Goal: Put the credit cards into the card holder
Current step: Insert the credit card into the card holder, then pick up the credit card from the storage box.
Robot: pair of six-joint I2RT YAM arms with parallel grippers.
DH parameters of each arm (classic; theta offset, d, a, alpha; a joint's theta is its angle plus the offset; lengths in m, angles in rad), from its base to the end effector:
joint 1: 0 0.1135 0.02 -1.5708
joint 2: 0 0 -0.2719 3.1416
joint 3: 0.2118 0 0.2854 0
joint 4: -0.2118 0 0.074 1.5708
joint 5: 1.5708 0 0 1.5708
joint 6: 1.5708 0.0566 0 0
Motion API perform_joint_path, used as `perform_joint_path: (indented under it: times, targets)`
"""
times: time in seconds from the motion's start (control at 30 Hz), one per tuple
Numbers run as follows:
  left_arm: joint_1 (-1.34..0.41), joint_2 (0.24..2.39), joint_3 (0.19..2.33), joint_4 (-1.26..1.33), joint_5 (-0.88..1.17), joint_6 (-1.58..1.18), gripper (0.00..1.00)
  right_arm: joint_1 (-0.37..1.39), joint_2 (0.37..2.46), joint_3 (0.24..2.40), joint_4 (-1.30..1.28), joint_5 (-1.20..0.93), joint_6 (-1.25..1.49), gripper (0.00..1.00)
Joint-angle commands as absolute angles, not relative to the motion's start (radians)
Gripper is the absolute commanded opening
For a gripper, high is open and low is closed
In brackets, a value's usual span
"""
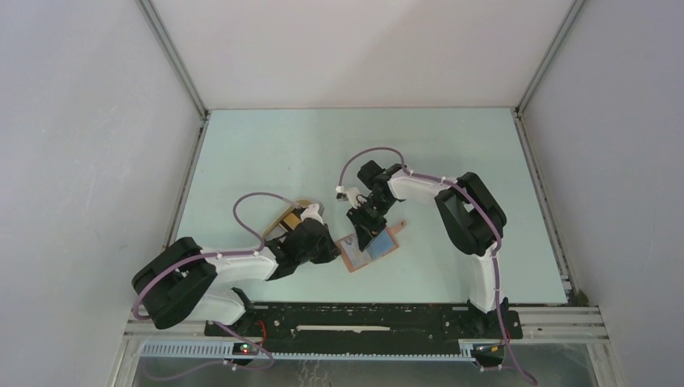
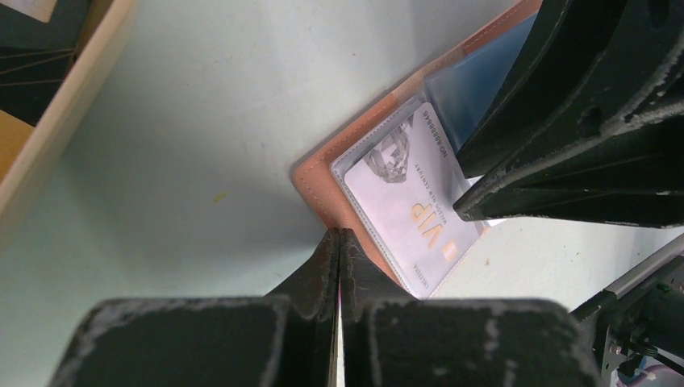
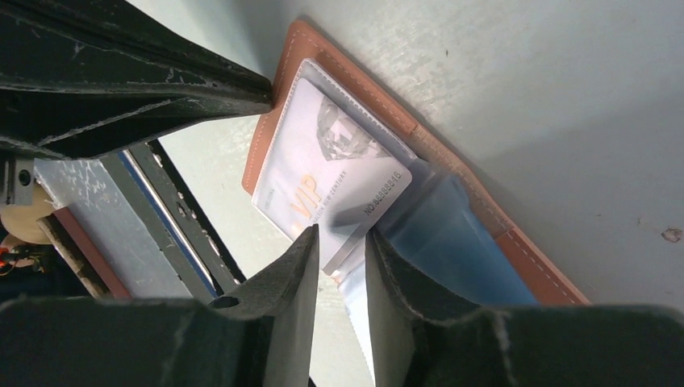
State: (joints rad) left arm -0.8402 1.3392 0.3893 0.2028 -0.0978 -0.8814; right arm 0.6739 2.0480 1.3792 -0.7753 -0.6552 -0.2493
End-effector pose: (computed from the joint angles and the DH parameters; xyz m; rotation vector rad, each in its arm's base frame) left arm 0.1805 -0.1932 0.0975 -0.1022 2.4346 -0.7293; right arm 0.3036 0.2866 0.1112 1.3715 -2.6143 -1.0200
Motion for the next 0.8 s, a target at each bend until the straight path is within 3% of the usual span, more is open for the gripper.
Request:
perform_joint_path:
  times: [0.0,0.27,0.6,0.77]
  targets:
    - [-0.837,1.328,0.393,0.219,-0.101,-0.857,0.01,0.666,2.042,1.413,-0.800,-0.726,-0.280,0.38]
    - [-0.837,1.228,0.371,0.191,-0.101,-0.827,0.06,0.626,1.942,1.402,-0.826,-0.722,-0.363,0.48]
    - [-0.837,1.033,0.308,0.221,-0.114,-0.775,0.11,0.615,1.876,1.406,-0.866,-0.734,-0.455,0.48]
    - [-0.836,0.945,0.298,0.217,-0.113,-0.727,0.21,0.602,1.803,1.402,-0.882,-0.742,-0.494,0.48]
